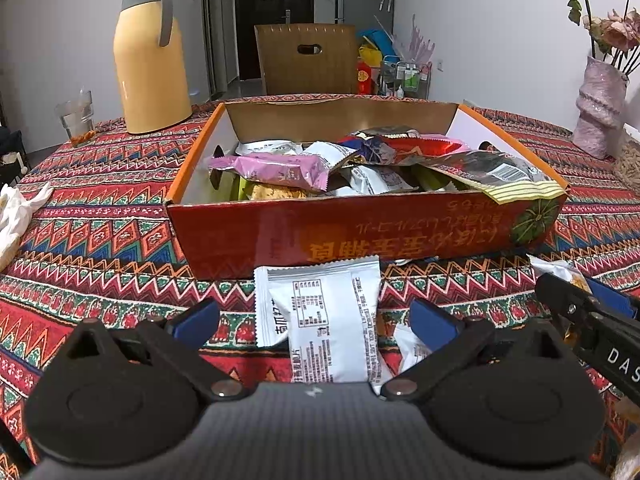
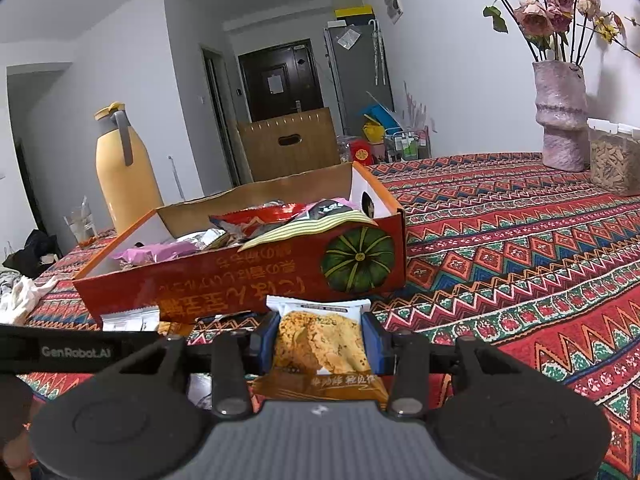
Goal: Organize snacks
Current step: 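Grasp a white wrapper with the left gripper while the right holds the cookie pack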
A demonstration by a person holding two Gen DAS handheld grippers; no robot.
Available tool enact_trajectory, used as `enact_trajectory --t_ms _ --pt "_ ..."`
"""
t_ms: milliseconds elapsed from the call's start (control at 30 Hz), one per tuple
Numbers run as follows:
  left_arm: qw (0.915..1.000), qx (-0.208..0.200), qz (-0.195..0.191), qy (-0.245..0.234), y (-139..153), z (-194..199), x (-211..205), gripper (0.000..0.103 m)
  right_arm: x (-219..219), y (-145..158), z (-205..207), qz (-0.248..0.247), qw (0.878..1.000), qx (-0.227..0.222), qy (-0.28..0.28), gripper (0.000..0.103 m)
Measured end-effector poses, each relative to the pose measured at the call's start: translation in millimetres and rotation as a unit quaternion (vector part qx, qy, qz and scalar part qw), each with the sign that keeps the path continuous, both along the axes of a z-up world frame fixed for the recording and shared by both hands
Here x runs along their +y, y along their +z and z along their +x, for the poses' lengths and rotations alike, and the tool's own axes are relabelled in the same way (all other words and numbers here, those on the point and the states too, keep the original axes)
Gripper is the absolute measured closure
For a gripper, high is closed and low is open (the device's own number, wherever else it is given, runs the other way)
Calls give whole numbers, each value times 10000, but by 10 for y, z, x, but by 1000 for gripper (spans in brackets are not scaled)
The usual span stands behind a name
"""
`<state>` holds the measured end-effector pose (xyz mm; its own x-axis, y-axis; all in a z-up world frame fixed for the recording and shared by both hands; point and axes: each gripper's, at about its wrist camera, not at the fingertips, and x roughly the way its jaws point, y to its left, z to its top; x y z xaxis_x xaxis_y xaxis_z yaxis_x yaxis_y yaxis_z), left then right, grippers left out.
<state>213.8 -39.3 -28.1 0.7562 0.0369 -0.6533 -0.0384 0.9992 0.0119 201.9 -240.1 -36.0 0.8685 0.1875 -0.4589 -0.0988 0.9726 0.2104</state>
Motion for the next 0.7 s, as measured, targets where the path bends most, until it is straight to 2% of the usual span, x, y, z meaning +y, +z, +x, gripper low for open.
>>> enact_trajectory --t_ms 333,633,700 --pt "10000 50 10 -55 -66 14 -18 12 26 -8 0 -41 10000 14 27 60" --pt "9999 115 -77 -74 -111 9 5 26 33 -13 -1 -47 10000 14 36 60" --pt "9998 128 -110 -89 -117 7 11 34 33 -12 -1 -49 10000 14 37 60"
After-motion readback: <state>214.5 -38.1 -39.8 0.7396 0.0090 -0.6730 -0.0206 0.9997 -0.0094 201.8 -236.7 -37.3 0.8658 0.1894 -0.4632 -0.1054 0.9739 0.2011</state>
